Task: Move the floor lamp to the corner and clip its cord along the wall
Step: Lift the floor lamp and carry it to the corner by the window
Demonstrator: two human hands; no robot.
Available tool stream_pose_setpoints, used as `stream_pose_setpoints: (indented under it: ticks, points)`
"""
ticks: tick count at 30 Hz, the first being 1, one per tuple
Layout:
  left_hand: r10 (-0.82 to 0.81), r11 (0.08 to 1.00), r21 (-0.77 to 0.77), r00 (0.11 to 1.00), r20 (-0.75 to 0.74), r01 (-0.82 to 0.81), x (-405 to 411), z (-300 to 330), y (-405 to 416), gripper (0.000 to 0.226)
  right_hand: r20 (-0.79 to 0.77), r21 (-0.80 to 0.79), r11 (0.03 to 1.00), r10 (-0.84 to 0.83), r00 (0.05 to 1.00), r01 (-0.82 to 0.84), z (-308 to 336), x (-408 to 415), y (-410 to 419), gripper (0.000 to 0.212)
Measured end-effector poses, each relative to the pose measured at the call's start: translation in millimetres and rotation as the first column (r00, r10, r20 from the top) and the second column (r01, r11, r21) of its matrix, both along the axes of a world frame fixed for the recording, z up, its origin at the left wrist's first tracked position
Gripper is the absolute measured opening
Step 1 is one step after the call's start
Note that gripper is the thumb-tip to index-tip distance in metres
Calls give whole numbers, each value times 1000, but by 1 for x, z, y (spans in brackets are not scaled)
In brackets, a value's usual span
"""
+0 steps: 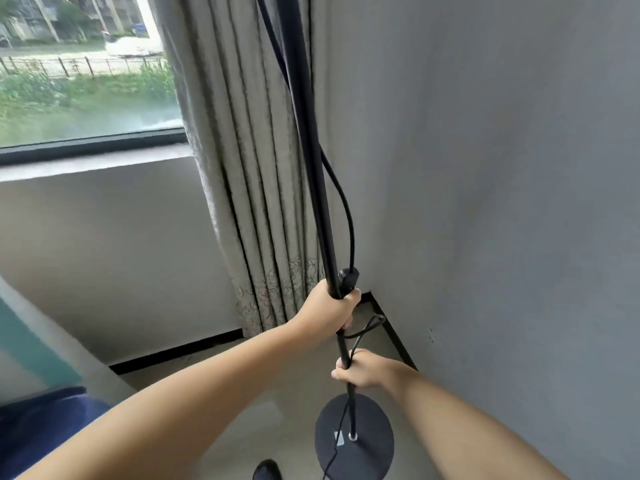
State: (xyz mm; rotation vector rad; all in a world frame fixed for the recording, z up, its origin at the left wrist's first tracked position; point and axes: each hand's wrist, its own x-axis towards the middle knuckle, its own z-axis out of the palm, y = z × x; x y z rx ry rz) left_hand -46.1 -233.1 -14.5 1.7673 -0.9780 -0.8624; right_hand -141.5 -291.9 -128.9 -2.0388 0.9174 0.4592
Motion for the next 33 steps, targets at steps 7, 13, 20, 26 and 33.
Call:
stream_pose_setpoints:
  ticks: [7,13,20,26,33]
  points:
    - [-117,991,56,993,-30,119,89,-47,-111,29,-80,120,946,-292,953,300,-43,85,-98,29]
    - [-120,985,115,989,-82,129,122,-93,-202,29,-98,122,927,-345,933,356,-100,119,-183,37]
    - [-104,985,122,982,-157,124,142,-176,-307,29,-59,114,905,-405,912,409,-194,138,-286,28]
    - [-172,984,18,978,-121,175,155,-264,-394,26,-22,124,891,-438,899,437,-286,152,-373,24]
    - [-289,952,-122,956,-46,282,171,-339,-460,24,61,120,858,-508,859,499,-361,165,-431,23]
